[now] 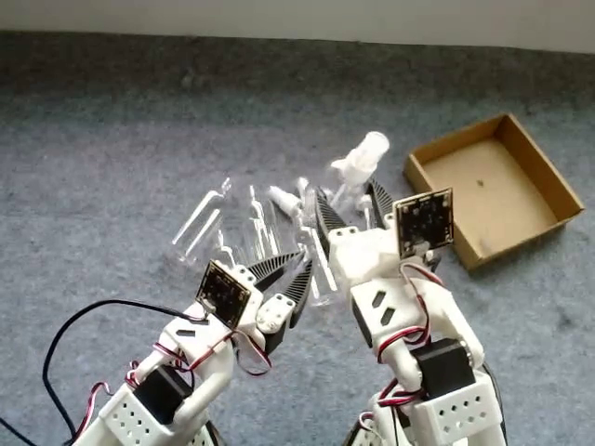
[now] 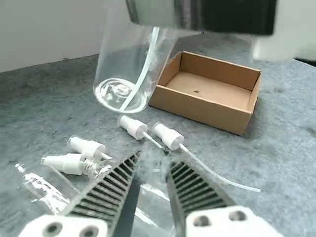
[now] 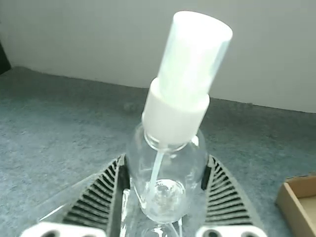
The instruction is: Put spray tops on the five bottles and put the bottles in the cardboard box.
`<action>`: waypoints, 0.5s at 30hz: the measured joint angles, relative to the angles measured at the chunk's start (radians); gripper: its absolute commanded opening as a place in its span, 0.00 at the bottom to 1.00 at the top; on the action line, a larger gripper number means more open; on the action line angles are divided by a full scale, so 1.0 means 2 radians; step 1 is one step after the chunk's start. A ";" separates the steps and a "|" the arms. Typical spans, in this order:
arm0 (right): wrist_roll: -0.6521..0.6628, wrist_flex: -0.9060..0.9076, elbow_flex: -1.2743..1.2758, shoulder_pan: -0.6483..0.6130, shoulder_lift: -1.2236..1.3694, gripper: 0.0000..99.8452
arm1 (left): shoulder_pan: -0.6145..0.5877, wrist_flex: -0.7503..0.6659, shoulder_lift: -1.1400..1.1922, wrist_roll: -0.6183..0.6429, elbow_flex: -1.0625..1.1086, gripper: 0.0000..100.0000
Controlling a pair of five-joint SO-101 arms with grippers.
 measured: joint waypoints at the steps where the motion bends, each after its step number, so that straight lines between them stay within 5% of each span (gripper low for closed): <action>1: 0.000 0.000 0.000 0.015 0.000 0.08 | 0.000 0.005 0.000 -0.005 0.000 0.01; 15: 0.000 0.000 -0.080 0.238 0.064 0.08 | -0.060 0.010 0.000 -0.007 0.000 0.01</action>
